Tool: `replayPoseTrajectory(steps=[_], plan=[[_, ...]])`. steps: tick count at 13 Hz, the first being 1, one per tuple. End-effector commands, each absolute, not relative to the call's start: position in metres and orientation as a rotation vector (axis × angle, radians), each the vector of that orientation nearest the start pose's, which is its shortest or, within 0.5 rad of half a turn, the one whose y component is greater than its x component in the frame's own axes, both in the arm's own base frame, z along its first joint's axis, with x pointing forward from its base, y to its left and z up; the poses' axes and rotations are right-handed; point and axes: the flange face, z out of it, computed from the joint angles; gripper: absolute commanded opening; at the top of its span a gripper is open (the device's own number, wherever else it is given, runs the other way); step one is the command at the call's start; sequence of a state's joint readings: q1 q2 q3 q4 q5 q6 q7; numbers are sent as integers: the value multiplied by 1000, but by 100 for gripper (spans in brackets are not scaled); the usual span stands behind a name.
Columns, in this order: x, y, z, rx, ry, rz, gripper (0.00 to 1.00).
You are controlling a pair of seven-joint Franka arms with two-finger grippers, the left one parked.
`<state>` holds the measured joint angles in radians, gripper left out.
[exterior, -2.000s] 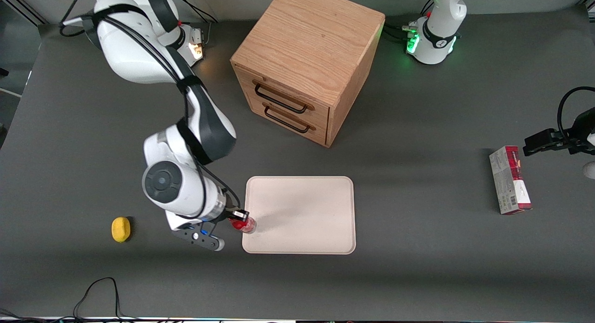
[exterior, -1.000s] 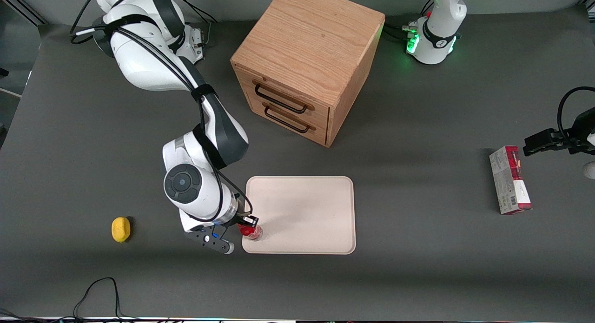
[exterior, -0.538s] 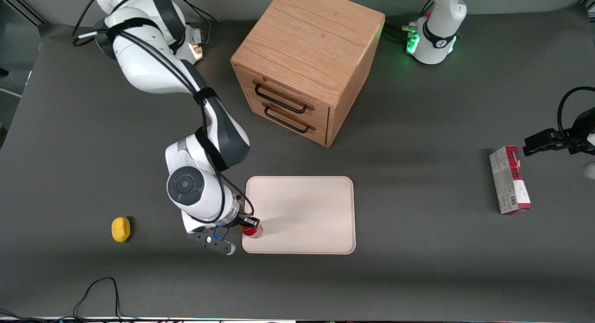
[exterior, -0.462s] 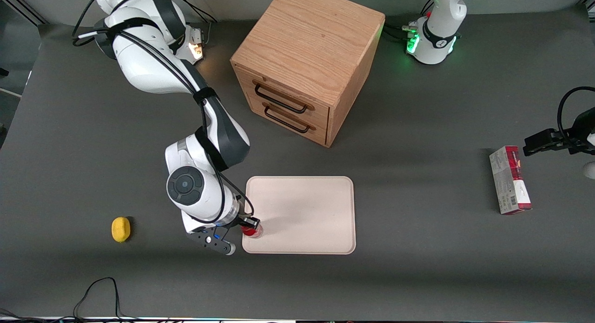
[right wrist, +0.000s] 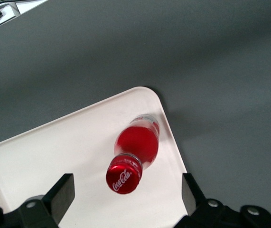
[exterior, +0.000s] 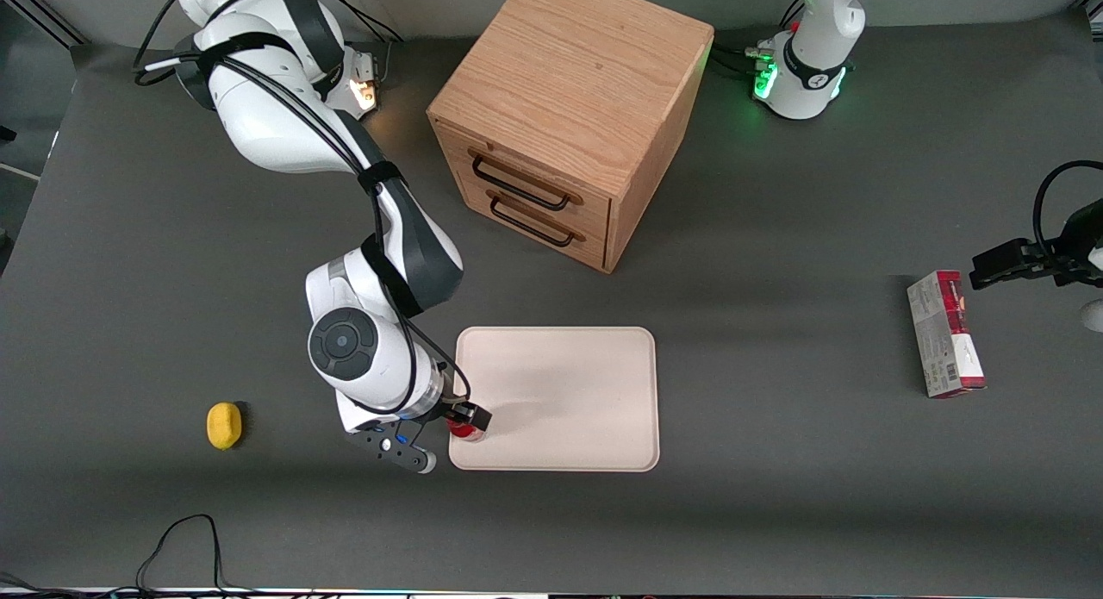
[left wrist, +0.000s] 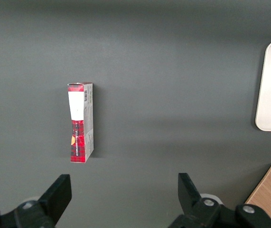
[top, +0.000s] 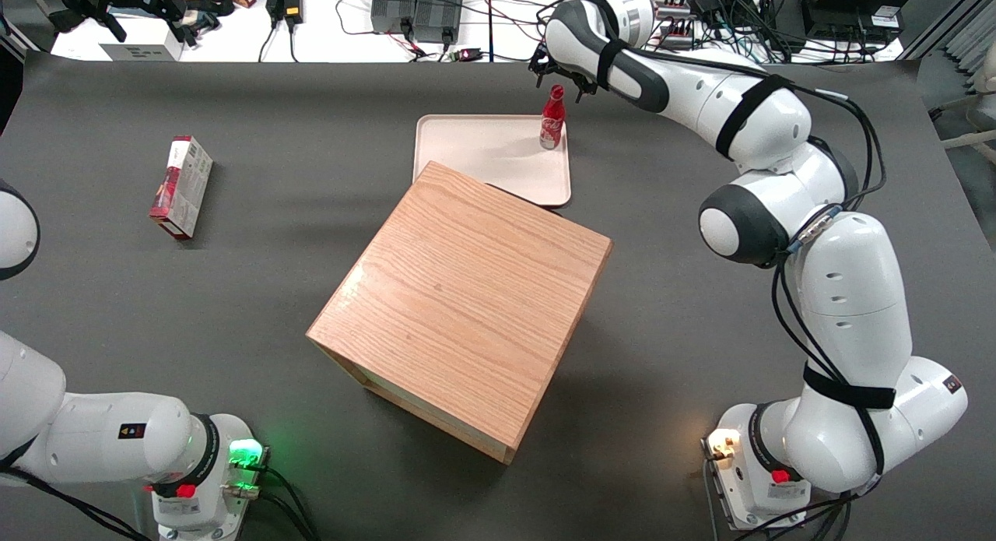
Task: Place coke bottle on tray
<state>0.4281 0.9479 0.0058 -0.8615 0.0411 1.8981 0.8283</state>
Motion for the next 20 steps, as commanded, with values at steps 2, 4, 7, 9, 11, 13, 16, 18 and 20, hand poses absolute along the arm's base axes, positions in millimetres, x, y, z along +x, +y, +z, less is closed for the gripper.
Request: replayPoseTrajectory(steps=[2, 4, 7, 9, 11, 13, 16, 18, 20], plan=[[719, 332, 364, -3007, 625, -89, 100], [689, 312, 399, -3085, 446, 35, 100], [632, 232, 438, -3116, 225, 64, 100], [590, 180, 452, -3125, 76, 68, 100], [548, 119, 485, -3115, -70, 46, 100], [510, 82, 505, -3088, -157, 49, 100], [507, 48, 542, -3087, -159, 69, 100], [511, 43, 564, -3095, -171, 95, 100], [516, 44, 572, -3101, -191, 120, 100]])
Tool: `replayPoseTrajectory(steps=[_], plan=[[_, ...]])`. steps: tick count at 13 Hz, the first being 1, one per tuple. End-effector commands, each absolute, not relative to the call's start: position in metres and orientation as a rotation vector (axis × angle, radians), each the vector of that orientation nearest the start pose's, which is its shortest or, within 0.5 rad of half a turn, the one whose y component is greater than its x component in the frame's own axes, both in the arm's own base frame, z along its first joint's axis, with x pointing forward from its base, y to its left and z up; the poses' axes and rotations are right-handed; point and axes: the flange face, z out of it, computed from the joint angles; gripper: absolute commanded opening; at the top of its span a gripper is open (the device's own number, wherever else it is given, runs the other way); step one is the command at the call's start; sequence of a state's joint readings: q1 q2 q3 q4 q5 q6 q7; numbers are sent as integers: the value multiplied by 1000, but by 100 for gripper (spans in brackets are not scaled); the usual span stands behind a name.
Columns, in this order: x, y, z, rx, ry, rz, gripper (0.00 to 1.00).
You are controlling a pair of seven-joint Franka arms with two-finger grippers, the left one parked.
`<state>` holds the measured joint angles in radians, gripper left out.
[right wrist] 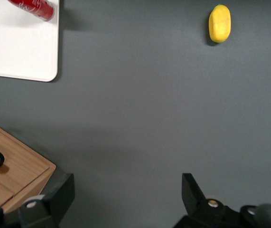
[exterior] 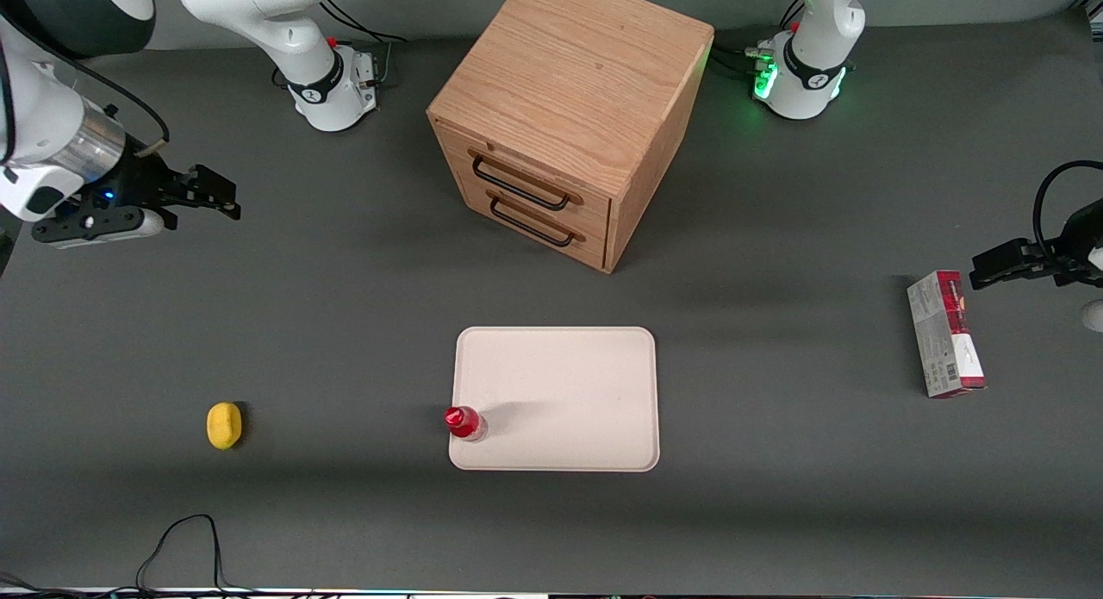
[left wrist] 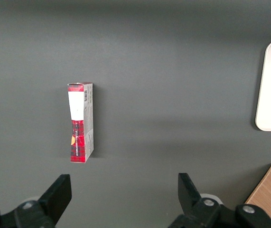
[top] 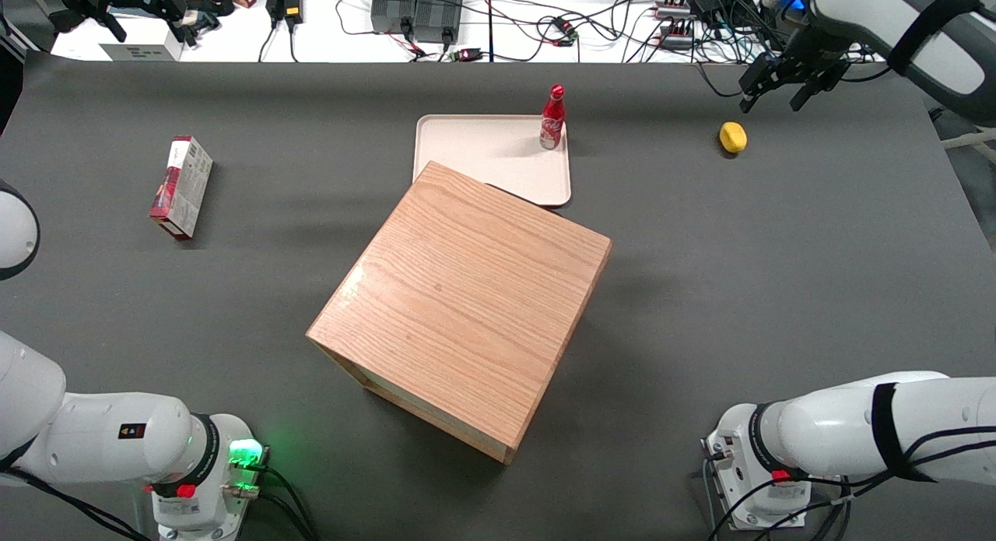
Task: Place coke bottle on tray
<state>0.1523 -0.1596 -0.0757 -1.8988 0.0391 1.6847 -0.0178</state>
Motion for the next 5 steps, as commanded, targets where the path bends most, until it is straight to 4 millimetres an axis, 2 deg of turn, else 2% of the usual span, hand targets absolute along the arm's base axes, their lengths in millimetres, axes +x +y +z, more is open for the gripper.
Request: replayPoseTrajectory(steps=[1, 5], plan=[[516, 44, 576, -3099, -191, 132, 100], [516, 52, 582, -3096, -209, 152, 100]])
